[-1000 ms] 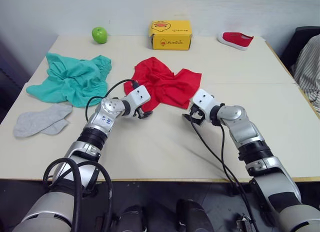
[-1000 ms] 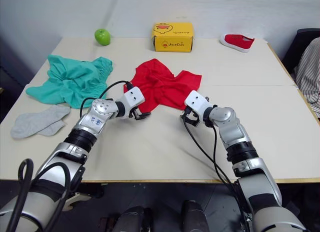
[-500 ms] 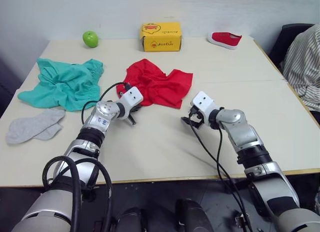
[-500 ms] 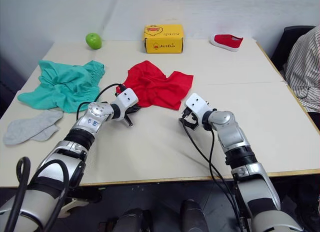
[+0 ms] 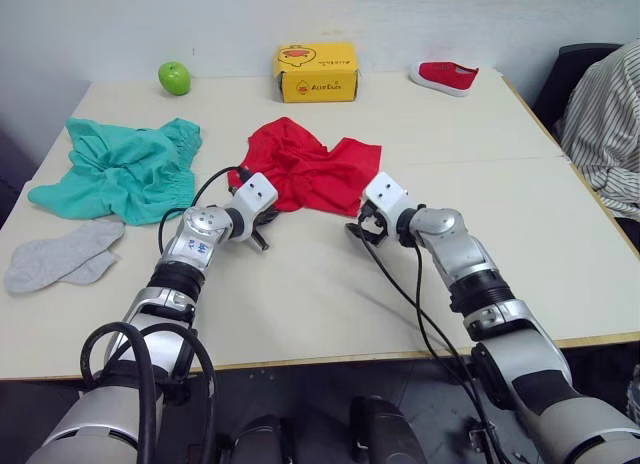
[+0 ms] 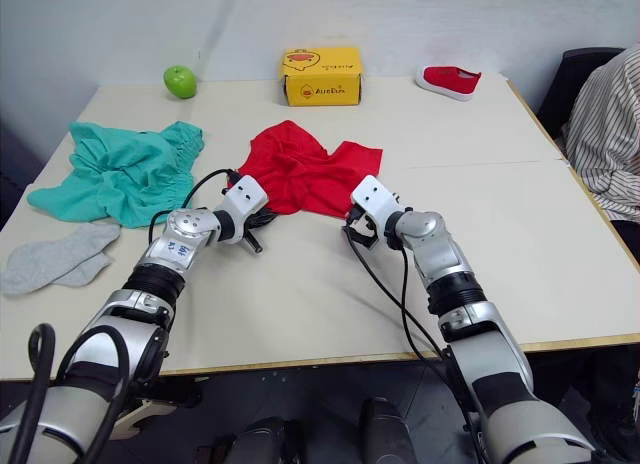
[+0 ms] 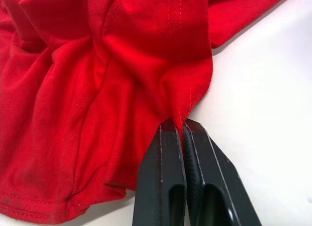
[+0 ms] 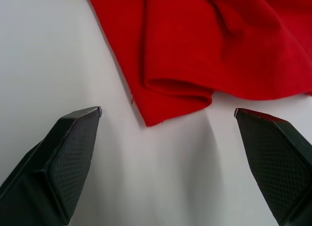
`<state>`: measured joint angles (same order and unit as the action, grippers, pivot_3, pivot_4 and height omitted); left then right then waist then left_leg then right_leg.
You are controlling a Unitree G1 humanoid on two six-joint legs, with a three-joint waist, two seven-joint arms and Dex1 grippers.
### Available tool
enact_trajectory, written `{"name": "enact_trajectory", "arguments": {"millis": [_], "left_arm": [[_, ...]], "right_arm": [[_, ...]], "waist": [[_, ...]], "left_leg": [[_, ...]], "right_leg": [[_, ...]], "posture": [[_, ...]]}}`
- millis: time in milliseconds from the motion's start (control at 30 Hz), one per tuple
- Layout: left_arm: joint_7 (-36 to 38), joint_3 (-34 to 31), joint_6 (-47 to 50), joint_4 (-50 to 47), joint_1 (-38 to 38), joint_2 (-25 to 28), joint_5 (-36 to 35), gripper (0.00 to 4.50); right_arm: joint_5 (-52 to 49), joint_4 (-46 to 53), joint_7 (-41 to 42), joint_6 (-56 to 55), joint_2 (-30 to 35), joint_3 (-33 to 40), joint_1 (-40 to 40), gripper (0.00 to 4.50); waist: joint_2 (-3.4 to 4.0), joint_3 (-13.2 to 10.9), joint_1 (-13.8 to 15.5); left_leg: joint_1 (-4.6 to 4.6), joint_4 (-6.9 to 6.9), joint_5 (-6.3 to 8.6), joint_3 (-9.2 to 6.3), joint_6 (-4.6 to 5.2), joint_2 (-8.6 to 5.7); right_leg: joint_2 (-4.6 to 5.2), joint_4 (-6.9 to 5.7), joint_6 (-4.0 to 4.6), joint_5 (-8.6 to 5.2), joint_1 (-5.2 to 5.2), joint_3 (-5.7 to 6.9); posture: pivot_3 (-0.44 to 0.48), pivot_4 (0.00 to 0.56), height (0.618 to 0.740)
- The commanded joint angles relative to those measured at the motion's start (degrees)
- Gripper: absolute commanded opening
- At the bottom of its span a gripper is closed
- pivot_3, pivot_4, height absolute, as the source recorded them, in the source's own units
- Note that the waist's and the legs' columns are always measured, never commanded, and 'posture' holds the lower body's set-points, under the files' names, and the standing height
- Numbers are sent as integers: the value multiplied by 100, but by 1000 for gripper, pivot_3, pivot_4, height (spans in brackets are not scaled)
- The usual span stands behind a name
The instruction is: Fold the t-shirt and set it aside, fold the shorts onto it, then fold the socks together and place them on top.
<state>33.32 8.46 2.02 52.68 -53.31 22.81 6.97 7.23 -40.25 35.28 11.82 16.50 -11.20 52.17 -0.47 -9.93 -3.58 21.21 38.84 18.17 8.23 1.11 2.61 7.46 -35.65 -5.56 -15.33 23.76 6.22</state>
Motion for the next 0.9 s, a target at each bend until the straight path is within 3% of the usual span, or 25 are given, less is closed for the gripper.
{"name": "enact_trajectory", "arguments": {"millis": [33, 67, 167, 500, 767, 900], "left_arm": [[55, 49, 317, 83, 322, 62, 96, 18], [65, 40, 337, 33, 359, 68, 97, 18], [75, 15, 385, -84, 440, 75, 105, 0], [80, -81, 499, -332, 581, 132, 69, 0], [197, -194, 606, -858, 886, 225, -28, 0], [799, -390, 378, -1777, 1242, 437, -449, 0]], "right_arm": [[63, -268, -48, -223, -133, -66, 170, 4500], [79, -361, -53, -260, -158, -72, 208, 4500], [128, -597, -83, -267, -207, -64, 293, 3596], [131, -681, 6, -305, -230, -49, 335, 141], [90, -323, 221, -141, -52, -16, 229, 32], [-108, 348, 939, 60, 388, 39, 3, 32]], "waist": [[0, 0, -3], [0, 0, -12], [0, 0, -40], [0, 0, -37], [0, 0, -58], [2, -2, -58]], "left_leg": [[0, -2, 0, 2, 0, 0], [0, -4, 1, 3, 0, 0], [-3, -9, 1, 7, -2, 3], [-2, -15, 4, 8, -2, 1], [-2, -41, 4, 18, -3, 1], [5, -62, 3, 28, -4, -3]], "right_leg": [[0, 0, 0, 0, 2, -2], [0, 1, 0, 0, 3, -2], [1, 1, 1, -1, 4, -5], [6, 8, 2, -1, 5, -5], [7, 17, 2, -1, 15, -5], [6, 23, 3, -1, 32, -2]], "posture": [[0, 150, 740], [0, 150, 740], [0, 150, 740], [0, 150, 740], [0, 150, 740], [0, 150, 740]]}}
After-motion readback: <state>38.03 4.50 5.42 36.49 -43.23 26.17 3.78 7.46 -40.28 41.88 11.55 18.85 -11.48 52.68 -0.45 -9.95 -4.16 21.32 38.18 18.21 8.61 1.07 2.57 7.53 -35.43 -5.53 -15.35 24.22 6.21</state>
